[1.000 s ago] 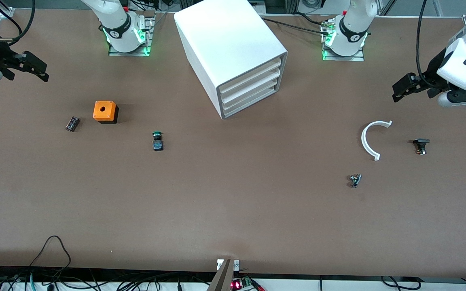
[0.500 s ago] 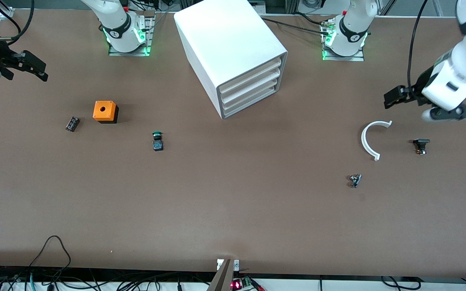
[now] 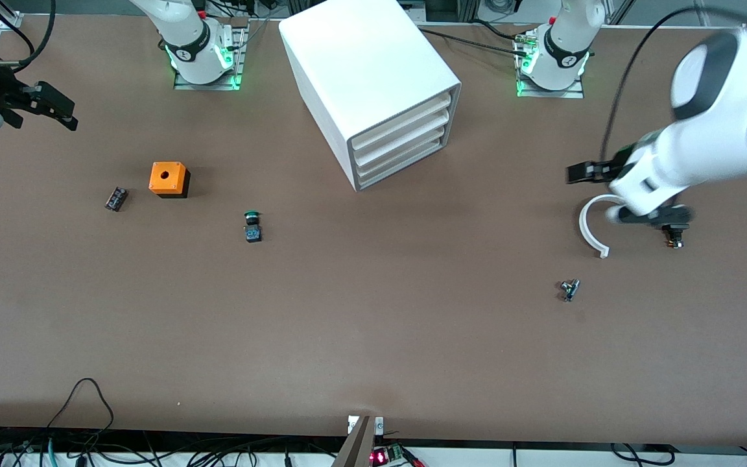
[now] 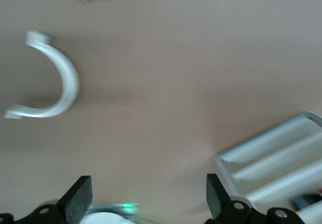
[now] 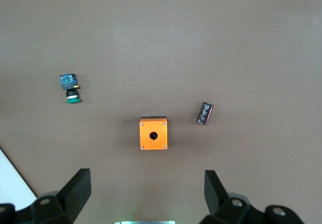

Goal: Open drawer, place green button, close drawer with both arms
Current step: 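Reach the left gripper toward the cabinet drawer while the right gripper reaches the button, then pull the drawer open with the left gripper while the right gripper grasps the button, then release the drawer and withdraw the left gripper toward its rest pose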

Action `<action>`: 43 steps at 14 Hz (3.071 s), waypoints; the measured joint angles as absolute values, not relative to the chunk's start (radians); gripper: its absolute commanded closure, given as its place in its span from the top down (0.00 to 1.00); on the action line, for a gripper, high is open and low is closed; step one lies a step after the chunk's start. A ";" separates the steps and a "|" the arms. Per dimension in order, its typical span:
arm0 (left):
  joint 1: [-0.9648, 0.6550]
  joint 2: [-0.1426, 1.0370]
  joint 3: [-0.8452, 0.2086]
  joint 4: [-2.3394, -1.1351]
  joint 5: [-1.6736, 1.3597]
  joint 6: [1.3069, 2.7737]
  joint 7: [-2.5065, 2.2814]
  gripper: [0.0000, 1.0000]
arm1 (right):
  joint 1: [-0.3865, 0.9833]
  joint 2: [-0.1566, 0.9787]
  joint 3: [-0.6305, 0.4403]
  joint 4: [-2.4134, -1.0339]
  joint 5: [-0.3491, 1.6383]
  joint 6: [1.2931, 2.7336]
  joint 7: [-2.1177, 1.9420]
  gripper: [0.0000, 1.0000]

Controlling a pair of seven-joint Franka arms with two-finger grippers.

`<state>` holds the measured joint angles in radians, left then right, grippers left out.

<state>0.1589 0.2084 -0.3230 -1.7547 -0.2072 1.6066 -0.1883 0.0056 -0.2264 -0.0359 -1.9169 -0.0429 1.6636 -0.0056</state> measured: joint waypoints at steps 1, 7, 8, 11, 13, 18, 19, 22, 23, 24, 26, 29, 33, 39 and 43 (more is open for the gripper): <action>0.157 0.238 -0.324 -1.800 -0.286 1.656 -0.183 1.00 | 0.006 -0.217 -0.036 -1.917 -0.043 1.663 -0.006 1.00; 0.141 0.371 -0.374 -2.016 -0.624 1.876 0.075 1.00 | 0.006 -0.168 -0.035 -1.916 -0.042 1.659 -0.006 1.00; 0.135 0.404 -0.376 -2.028 -0.672 1.880 0.144 1.00 | 0.007 -0.158 -0.035 -1.916 -0.041 1.657 -0.007 1.00; 0.099 0.498 -0.380 -2.052 -0.814 1.885 0.326 1.00 | 0.043 -0.106 -0.032 -1.913 -0.037 1.659 -0.010 1.00; 0.065 0.528 -0.383 -2.071 -0.892 1.887 0.397 1.00 | 0.089 -0.054 -0.029 -1.897 -0.035 1.669 -0.007 1.00; -0.001 0.537 -0.418 -2.137 -0.975 1.960 0.453 0.90 | 0.165 0.115 -0.026 -1.827 0.007 1.725 -0.004 1.00; -0.007 0.539 -0.435 -2.150 -0.978 1.990 0.454 0.84 | 0.172 0.144 -0.027 -1.822 0.008 1.742 -0.004 1.00; -0.035 0.548 -0.457 -2.170 -0.985 2.026 0.454 0.16 | 0.198 0.225 -0.027 -1.817 0.010 1.808 -0.004 1.00; -0.043 0.549 -0.457 -2.173 -0.987 2.031 0.454 0.00 | 0.216 0.250 -0.026 -1.817 0.011 1.835 -0.003 1.00; -0.046 0.550 -0.458 -2.175 -0.988 2.035 0.454 0.00 | 0.236 0.276 -0.026 -1.817 0.011 1.866 0.008 1.00; -0.047 0.550 -0.458 -2.176 -0.988 2.037 0.454 0.00 | 0.267 0.324 -0.026 -1.819 0.011 1.915 0.046 1.00; -0.043 0.549 -0.452 -2.172 -0.991 2.039 0.476 0.00 | 0.293 0.384 -0.014 -1.840 0.011 1.992 0.068 1.00; -0.014 0.544 -0.351 -2.099 -0.991 2.049 0.500 0.02 | 0.296 0.401 0.020 -1.964 0.012 2.197 0.070 1.00; 0.013 0.544 -0.319 -2.049 -0.991 2.165 0.491 1.00 | 0.331 0.442 0.046 -2.004 0.011 2.320 0.068 1.00; 0.062 0.492 -0.311 -2.024 -0.987 2.195 0.487 1.00 | 0.334 0.494 0.045 -2.004 0.010 2.388 0.067 1.00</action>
<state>0.0616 0.4918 -0.3107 -2.0244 -0.9866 2.1951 0.4874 0.3337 0.4945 0.0448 -2.0041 0.0102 2.3883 0.0670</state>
